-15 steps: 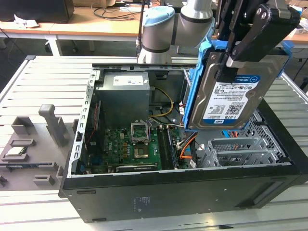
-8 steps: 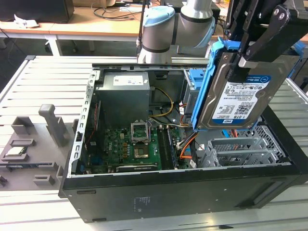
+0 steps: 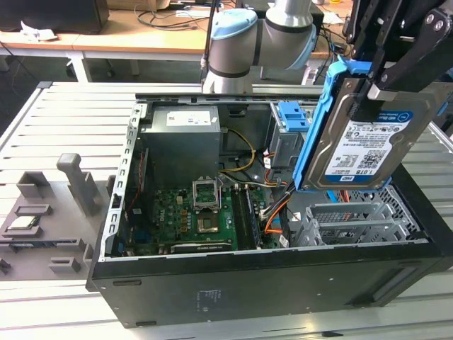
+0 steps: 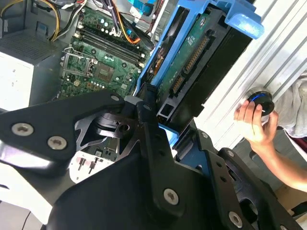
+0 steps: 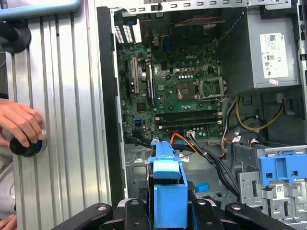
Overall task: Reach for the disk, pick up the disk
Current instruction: 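Pick up the disk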
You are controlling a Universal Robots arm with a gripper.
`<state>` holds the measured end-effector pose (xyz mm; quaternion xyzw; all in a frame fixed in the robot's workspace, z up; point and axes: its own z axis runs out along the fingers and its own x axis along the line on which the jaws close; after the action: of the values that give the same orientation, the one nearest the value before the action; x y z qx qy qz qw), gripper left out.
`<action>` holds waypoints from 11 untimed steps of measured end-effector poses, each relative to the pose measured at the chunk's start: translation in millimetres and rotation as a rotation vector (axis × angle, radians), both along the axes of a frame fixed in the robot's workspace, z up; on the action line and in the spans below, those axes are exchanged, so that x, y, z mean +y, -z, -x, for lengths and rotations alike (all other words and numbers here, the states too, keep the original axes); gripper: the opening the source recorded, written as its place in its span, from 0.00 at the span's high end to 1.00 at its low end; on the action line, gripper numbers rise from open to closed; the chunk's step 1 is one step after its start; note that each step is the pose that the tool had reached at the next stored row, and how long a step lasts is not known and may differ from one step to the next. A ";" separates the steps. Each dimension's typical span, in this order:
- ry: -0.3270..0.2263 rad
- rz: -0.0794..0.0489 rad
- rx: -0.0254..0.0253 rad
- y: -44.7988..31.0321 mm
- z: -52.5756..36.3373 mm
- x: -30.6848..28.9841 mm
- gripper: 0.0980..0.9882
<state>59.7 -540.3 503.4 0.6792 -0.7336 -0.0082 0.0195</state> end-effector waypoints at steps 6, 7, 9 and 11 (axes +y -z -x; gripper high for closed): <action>0.000 0.000 0.0006 0.9 -9.8 0.0 0.70; 0.000 0.000 0.0008 1.3 -11.6 0.0 0.70; 0.000 0.000 0.0010 2.0 -13.3 0.0 0.70; 0.000 0.000 0.0017 4.2 -16.5 0.0 0.70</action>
<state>76.2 -540.3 499.3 0.6792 -0.7336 -0.0088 0.0201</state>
